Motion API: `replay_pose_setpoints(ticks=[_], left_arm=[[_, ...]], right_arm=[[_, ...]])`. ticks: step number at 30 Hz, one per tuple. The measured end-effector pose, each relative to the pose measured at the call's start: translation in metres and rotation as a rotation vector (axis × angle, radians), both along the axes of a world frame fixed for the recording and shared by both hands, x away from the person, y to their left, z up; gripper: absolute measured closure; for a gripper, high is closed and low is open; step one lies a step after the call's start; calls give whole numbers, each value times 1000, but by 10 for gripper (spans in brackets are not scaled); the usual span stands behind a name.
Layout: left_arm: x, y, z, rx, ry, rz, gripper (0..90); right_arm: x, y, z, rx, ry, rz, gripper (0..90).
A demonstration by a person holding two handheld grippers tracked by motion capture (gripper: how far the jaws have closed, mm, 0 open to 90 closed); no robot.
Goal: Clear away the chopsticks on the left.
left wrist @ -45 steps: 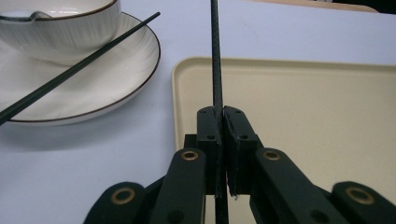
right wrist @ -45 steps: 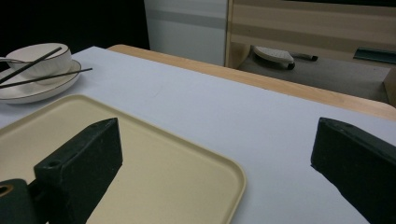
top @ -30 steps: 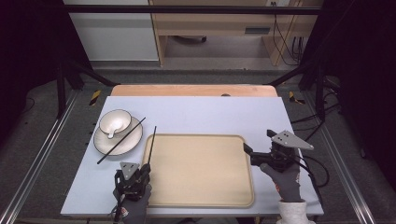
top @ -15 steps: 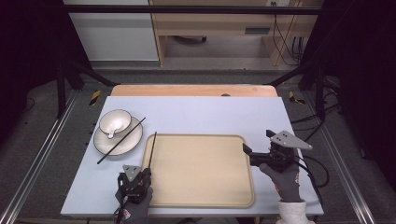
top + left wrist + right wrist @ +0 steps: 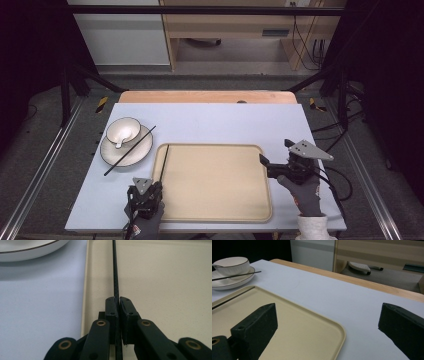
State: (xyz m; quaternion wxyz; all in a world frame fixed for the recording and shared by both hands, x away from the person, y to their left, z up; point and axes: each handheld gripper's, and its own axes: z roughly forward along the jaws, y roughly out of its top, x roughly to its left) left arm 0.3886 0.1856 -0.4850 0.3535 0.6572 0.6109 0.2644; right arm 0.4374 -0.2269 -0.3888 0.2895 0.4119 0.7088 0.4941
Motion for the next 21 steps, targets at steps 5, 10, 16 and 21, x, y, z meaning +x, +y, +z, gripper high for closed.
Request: replay_pose_setpoints(ticks=[5, 10, 16, 21], left_arm=[[0, -1, 1, 7, 4, -5, 848], [0, 1, 6, 3, -12, -21, 810], [3, 8, 28, -21, -66, -54, 763], [8, 13, 44, -30, -111, -111, 701]], right_arm=[[0, 0, 0, -1, -2, 0, 24], [0, -1, 1, -3, -4, 0, 23], [-2, -2, 2, 8, -5, -1, 23], [-3, -4, 3, 15, -9, -7, 22]])
